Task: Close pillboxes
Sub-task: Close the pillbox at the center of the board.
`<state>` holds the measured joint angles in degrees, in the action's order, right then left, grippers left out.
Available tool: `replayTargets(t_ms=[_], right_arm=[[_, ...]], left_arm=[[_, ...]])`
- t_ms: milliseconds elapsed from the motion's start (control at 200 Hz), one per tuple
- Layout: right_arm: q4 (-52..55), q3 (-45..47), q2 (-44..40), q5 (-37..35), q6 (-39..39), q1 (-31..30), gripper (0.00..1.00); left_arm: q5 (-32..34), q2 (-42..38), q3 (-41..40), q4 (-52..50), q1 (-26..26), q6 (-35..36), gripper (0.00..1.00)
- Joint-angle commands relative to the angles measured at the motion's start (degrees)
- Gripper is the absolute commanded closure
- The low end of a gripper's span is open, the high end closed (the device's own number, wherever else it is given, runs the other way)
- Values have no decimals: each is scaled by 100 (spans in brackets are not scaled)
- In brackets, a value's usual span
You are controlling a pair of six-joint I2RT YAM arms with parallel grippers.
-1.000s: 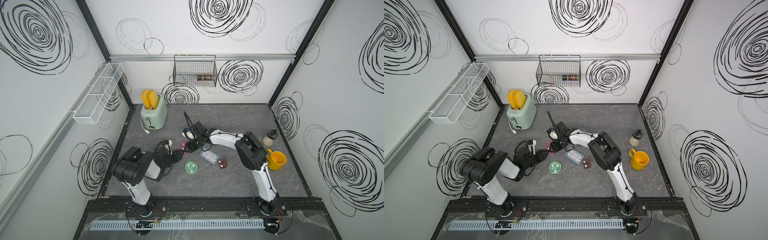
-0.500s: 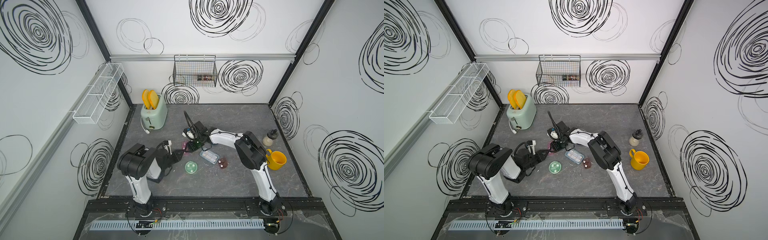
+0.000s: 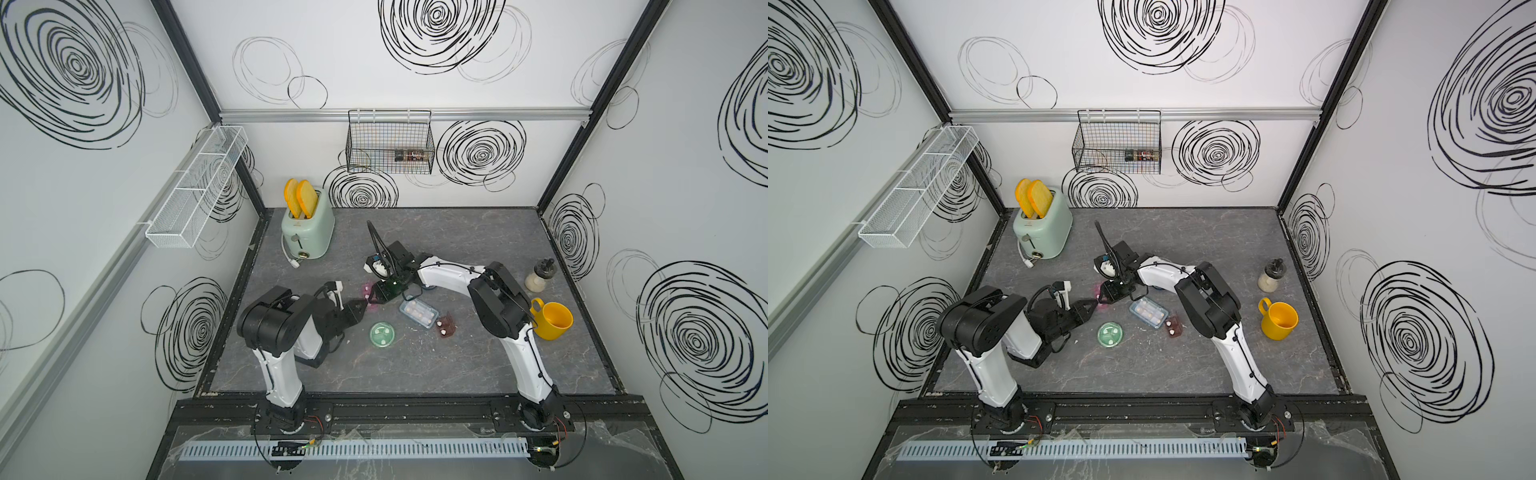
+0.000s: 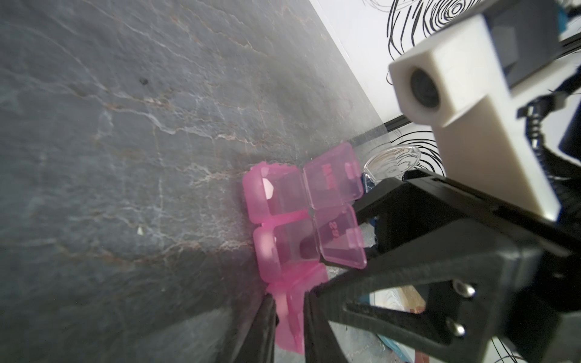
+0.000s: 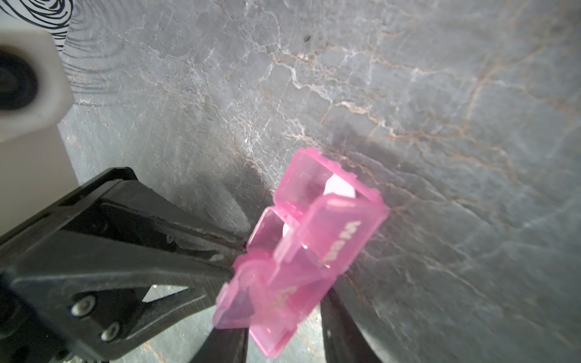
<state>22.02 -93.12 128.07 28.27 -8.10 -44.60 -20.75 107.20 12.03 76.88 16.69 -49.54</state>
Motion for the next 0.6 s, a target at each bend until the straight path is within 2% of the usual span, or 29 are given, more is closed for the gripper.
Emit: replayTargets(t_ms=[0, 335, 480, 590], right_arm=[[342, -6, 394, -94, 107, -144, 64], [379, -28, 431, -100, 111, -152, 64], [375, -14, 236, -138, 70, -120, 59], [390, 8, 44, -129, 57, -45, 57]], left_arm=[[-8, 438, -148, -853, 145, -78, 80], [-19, 518, -164, -758, 156, -132, 80], [-186, 219, -150, -813, 114, -205, 71], [-195, -244, -97, -1232, 72, -108, 65]])
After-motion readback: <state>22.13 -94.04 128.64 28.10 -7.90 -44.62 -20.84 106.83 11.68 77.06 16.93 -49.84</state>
